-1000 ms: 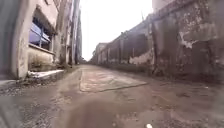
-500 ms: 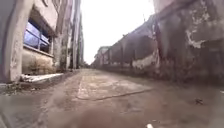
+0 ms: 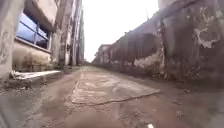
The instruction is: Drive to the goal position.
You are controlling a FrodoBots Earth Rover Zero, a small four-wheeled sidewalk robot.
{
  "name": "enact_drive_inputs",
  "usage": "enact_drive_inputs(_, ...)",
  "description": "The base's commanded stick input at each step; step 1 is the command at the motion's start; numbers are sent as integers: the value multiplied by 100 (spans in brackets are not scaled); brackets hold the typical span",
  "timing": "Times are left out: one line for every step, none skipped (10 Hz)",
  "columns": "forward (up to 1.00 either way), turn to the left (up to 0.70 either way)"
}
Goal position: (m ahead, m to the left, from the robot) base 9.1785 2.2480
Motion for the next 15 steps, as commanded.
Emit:
enact_drive_inputs(70,29)
enact_drive_inputs(70,26)
enact_drive_inputs(70,20)
enact_drive_inputs(70,3)
enact_drive_inputs(70,0)
enact_drive_inputs(70,0)
enact_drive_inputs(70,0)
enact_drive_inputs(70,0)
enact_drive_inputs(70,0)
enact_drive_inputs(70,0)
enact_drive_inputs(70,0)
enact_drive_inputs(70,0)
enact_drive_inputs(70,0)
enact_drive_inputs(70,0)
enact_drive_inputs(70,-35)
